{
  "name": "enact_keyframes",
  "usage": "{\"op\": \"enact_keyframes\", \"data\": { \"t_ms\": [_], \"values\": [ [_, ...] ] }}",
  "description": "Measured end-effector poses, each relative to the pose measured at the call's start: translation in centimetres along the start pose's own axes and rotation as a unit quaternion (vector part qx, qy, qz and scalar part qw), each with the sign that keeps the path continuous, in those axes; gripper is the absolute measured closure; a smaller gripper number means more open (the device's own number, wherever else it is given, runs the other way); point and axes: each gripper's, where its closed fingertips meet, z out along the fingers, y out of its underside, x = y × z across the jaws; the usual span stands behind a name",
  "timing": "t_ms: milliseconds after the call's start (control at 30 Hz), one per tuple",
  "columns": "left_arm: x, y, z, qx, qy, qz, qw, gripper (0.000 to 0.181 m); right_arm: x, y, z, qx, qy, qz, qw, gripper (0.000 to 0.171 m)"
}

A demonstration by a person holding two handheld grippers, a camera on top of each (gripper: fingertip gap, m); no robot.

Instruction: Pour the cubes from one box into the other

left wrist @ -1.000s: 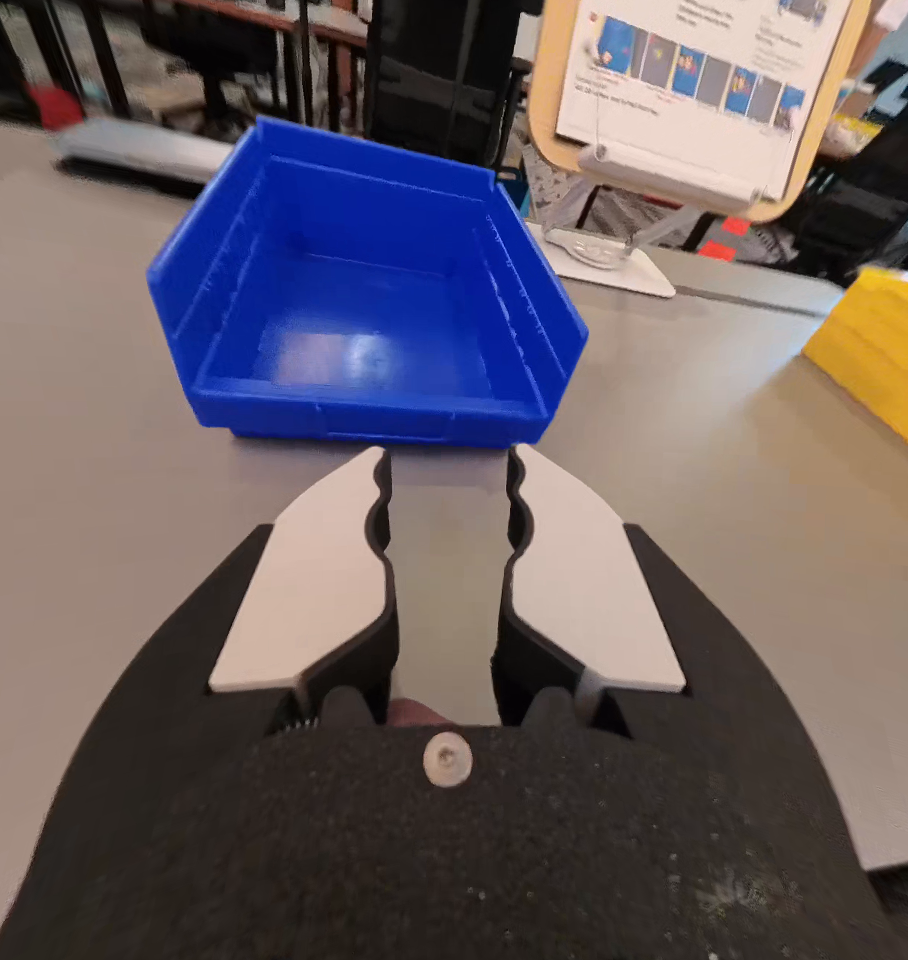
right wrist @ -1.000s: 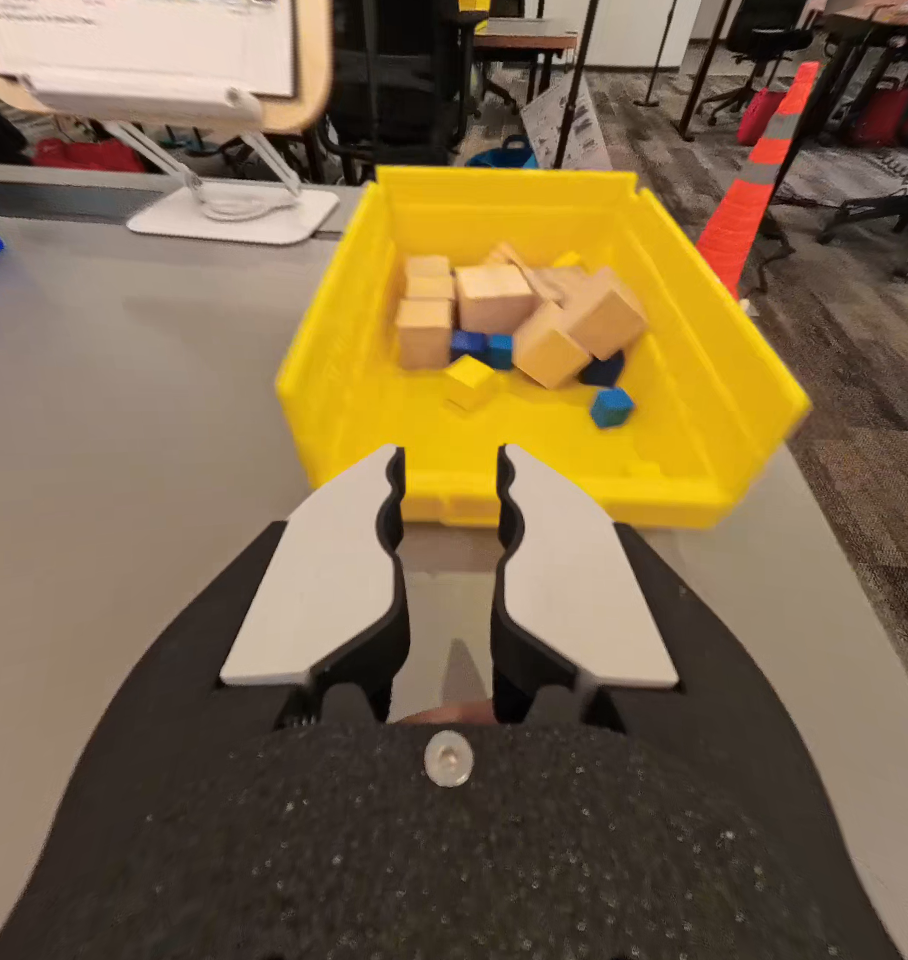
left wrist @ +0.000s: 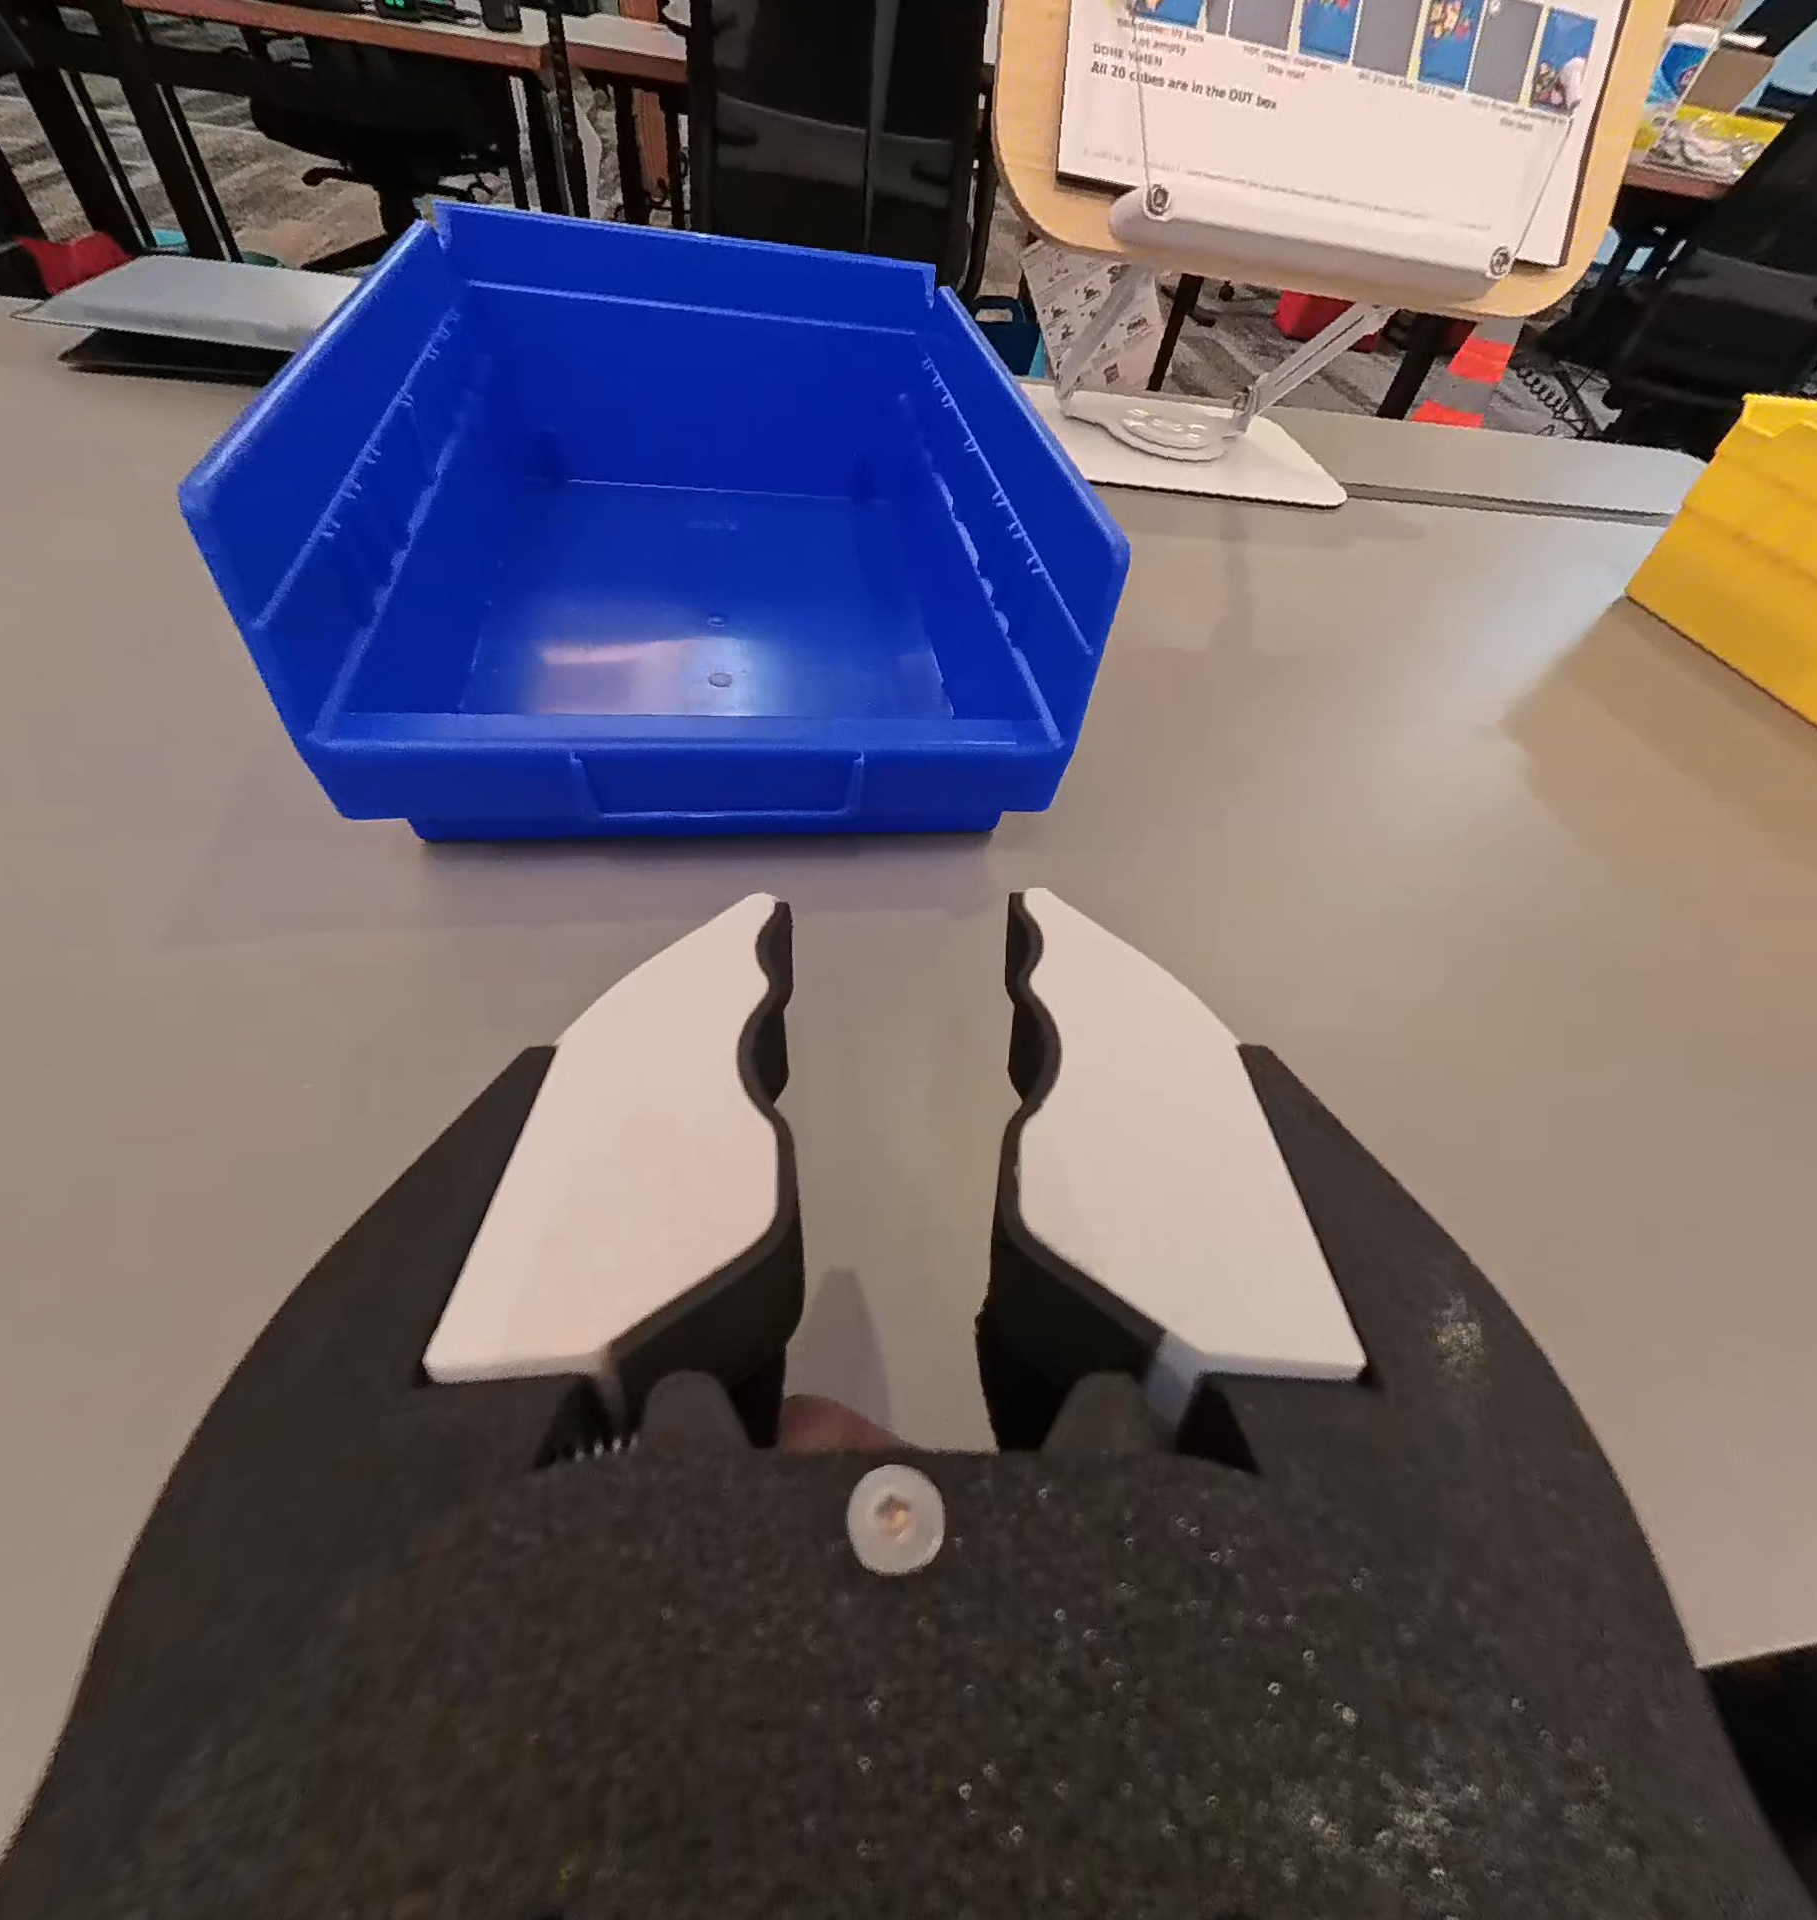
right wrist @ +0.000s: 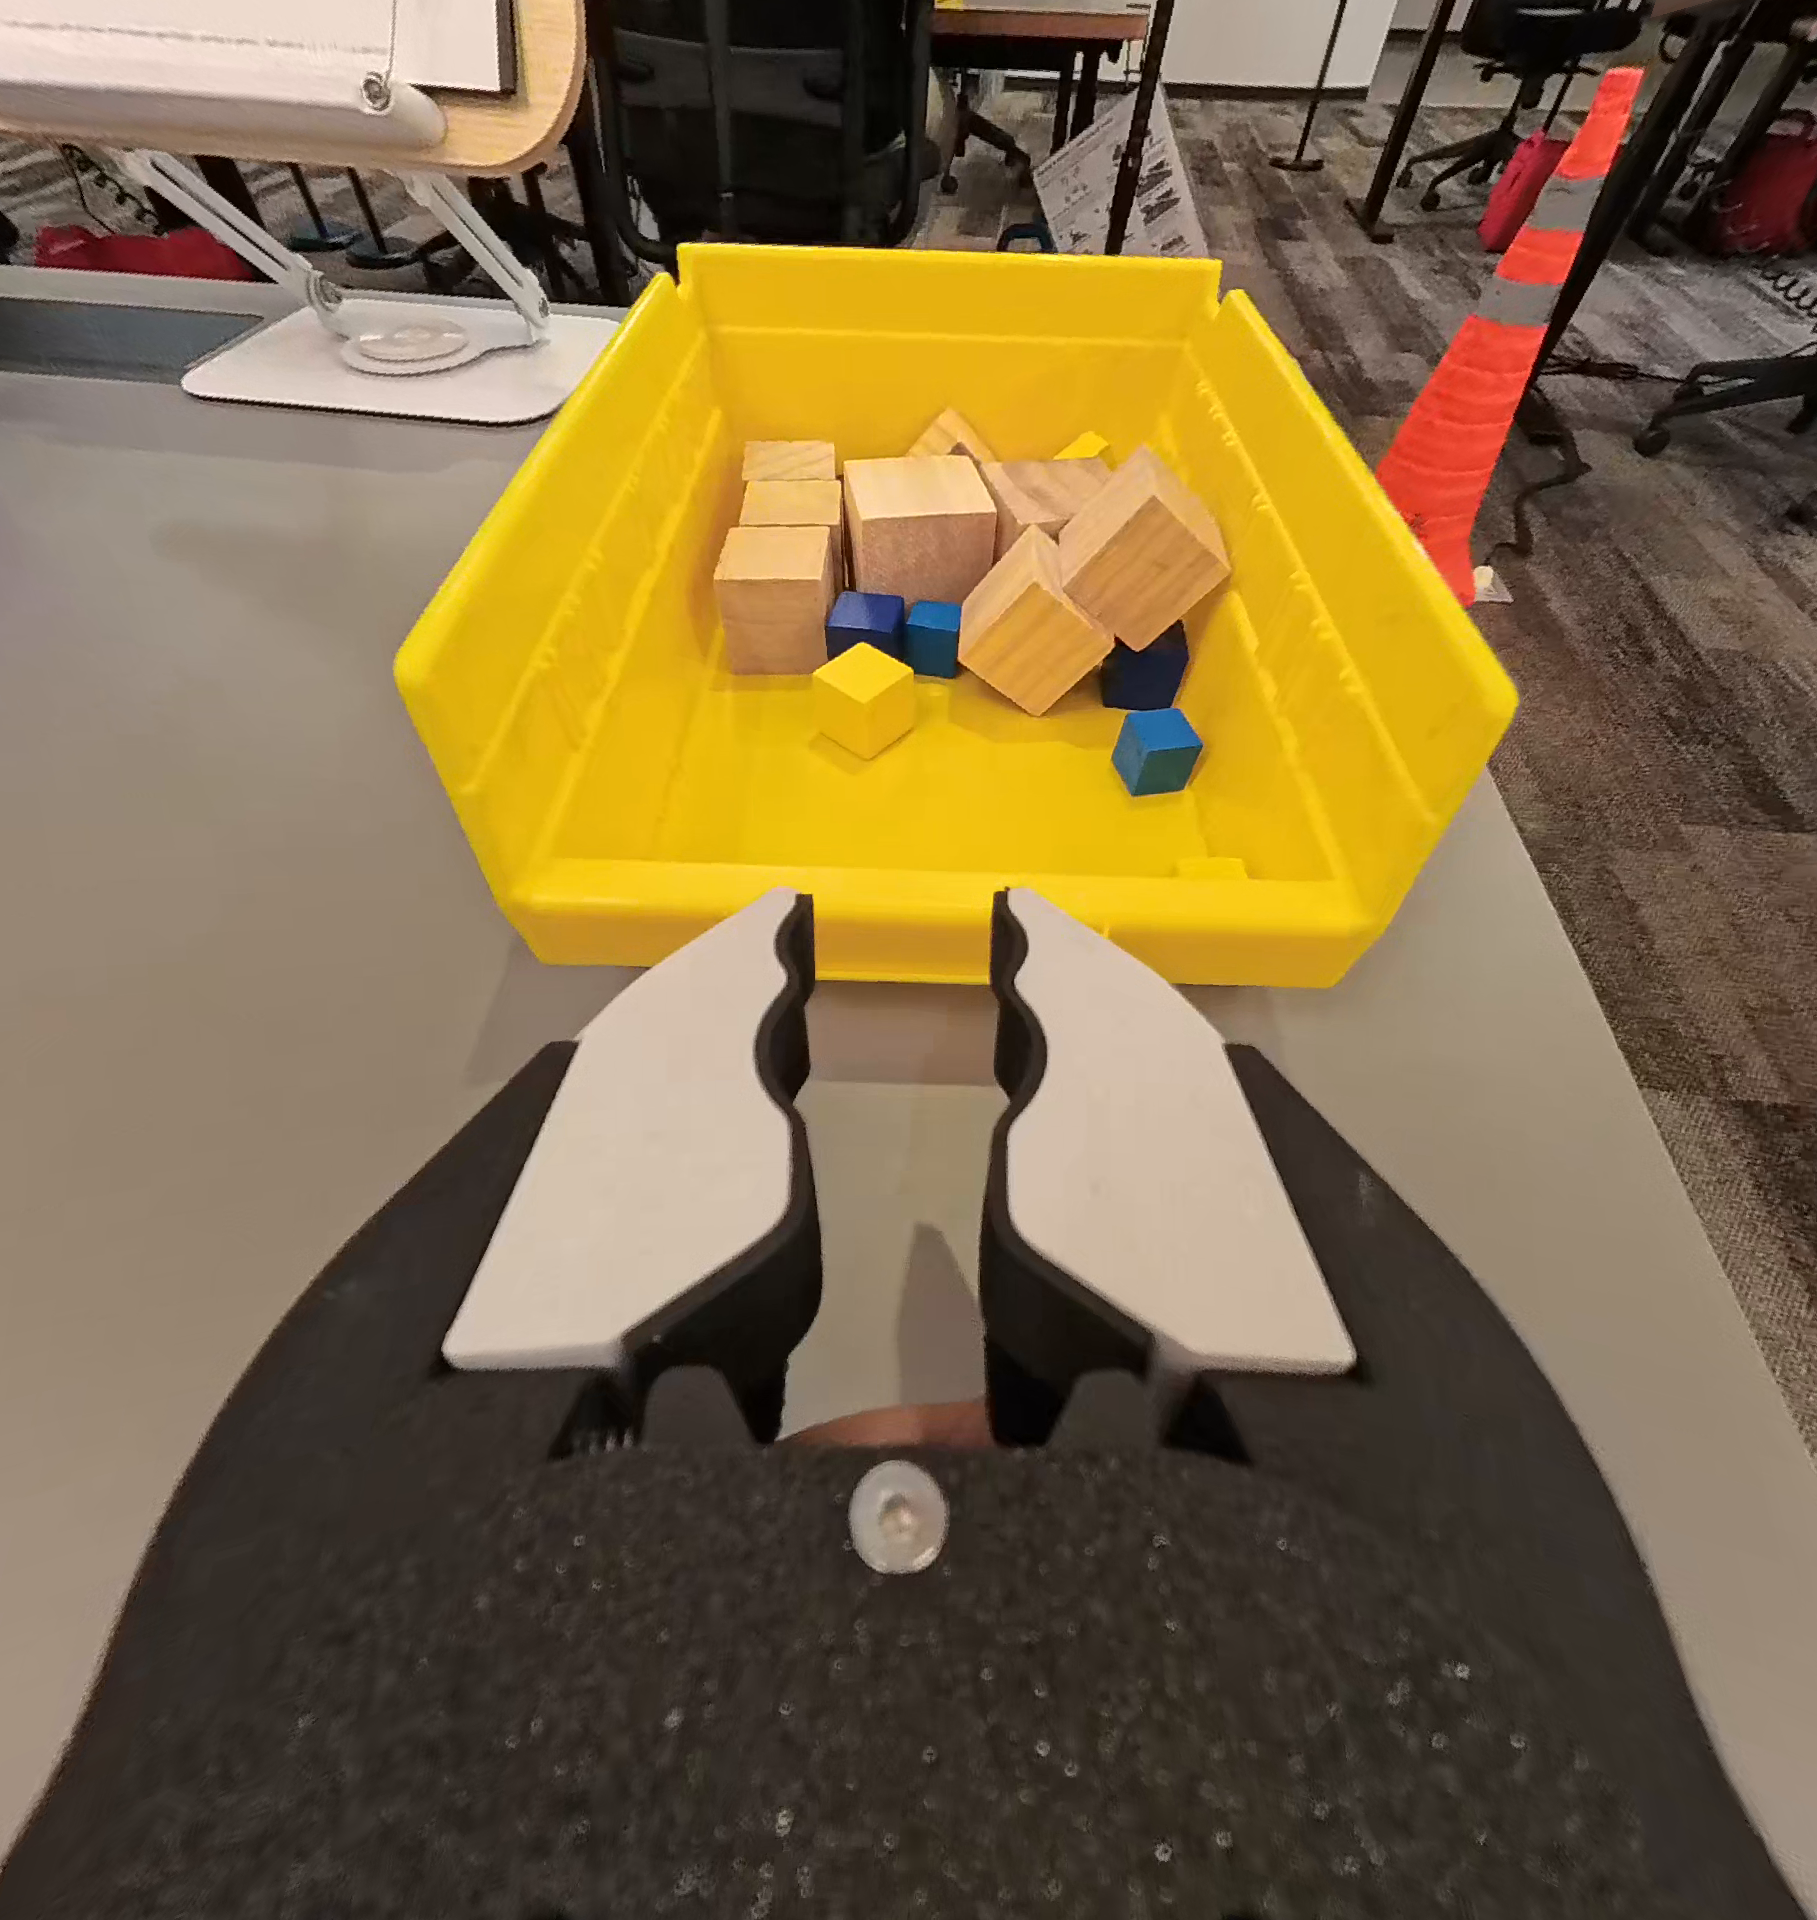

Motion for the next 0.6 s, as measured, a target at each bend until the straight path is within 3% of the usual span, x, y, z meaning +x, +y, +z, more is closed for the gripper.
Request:
{"op": "enact_keyframes", "data": {
  "t_ms": [333,433,600],
  "values": [
    [2.2,0.0,0.3,-0.007,0.000,0.039,0.999,0.142,0.8,0.0,0.5,0.004,0.007,0.014,1.000,0.139],
    [9.5,-0.5,0.7,-0.008,0.080,0.041,0.996,0.138,1.7,0.4,0.9,-0.002,0.018,0.020,1.000,0.139],
    [29.1,-0.1,2.7,-0.036,0.242,0.106,0.964,0.137,3.1,0.0,1.1,0.003,0.029,0.033,0.999,0.139]
  ]
}}
